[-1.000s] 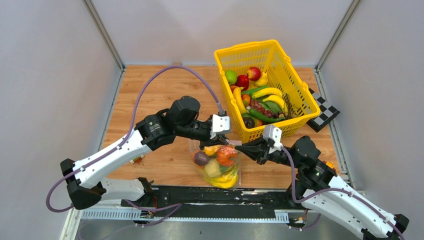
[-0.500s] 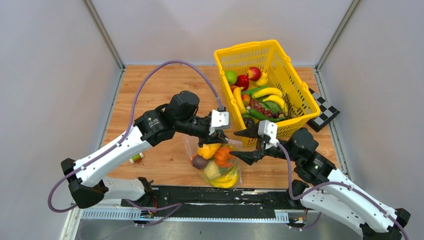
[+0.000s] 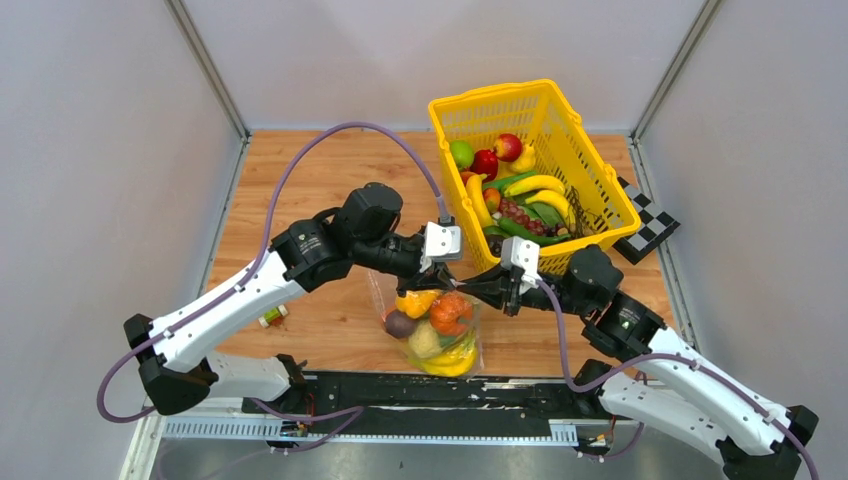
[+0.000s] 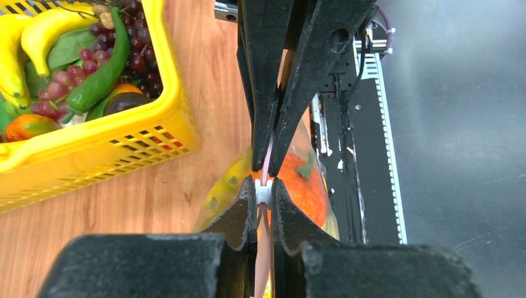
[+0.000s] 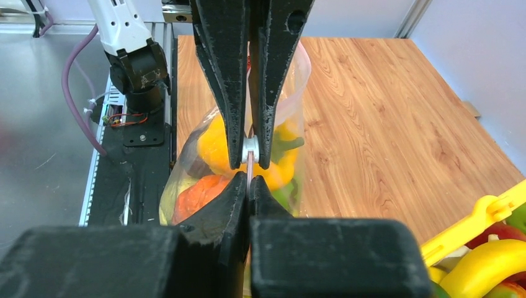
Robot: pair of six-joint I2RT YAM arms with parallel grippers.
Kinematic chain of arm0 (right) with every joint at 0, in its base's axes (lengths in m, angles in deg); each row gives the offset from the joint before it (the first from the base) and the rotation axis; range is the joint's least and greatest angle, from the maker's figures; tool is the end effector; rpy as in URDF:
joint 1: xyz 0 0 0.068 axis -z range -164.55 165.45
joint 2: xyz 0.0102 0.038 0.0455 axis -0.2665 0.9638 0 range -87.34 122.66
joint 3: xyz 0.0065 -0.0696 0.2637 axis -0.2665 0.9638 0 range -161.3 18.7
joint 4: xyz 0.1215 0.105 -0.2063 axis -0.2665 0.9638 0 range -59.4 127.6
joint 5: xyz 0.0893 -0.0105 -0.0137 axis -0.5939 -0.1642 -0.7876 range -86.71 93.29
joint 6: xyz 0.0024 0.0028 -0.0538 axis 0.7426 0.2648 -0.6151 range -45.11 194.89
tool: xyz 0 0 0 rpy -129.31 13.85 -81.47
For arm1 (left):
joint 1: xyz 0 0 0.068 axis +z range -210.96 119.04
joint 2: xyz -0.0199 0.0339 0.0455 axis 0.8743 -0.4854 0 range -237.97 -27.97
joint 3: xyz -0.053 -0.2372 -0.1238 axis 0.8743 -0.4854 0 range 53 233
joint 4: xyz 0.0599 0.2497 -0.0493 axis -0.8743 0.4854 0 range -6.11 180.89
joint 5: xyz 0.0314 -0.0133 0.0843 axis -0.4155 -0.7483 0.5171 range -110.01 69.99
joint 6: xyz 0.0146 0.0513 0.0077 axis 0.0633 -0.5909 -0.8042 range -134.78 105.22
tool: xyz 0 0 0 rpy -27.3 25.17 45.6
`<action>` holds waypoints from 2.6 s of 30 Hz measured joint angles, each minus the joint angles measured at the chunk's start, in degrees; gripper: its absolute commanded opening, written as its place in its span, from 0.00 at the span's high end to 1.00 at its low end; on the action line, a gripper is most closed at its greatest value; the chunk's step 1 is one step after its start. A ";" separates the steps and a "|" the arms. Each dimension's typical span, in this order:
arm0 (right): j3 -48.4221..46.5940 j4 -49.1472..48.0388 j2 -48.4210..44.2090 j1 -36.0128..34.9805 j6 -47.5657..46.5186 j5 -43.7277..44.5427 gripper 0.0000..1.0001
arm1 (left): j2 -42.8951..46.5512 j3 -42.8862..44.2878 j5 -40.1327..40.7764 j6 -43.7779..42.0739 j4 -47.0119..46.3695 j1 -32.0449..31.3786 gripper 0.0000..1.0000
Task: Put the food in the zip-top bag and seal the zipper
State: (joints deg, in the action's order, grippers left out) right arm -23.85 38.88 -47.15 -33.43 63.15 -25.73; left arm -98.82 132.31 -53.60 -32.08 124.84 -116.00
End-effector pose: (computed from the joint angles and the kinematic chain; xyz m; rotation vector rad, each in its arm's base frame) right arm 0.0956 0.1358 0.3430 -1.1990 1.2660 0.9042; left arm 0.1296 -0.2198 0.4026 1.5708 1.5397 -1.0049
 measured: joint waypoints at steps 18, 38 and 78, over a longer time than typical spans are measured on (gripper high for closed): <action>5.03 -2.16 -8.85 -0.17 4.35 6.78 1.00 | 12.85 -8.22 11.76 0.11 0.15 -0.74 1.00; 6.84 -2.60 -10.58 -0.17 9.01 19.10 1.00 | 28.13 -16.81 30.99 6.93 5.86 -0.68 0.95; -30.91 -0.76 50.42 0.50 4.57 19.67 0.87 | 45.53 -30.73 62.99 26.53 -10.45 -0.31 0.00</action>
State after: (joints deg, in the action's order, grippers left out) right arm -54.75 38.11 3.27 -32.93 67.71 -6.06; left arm -53.29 101.57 9.40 -5.55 114.39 -116.31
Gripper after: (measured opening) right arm 0.022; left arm 0.998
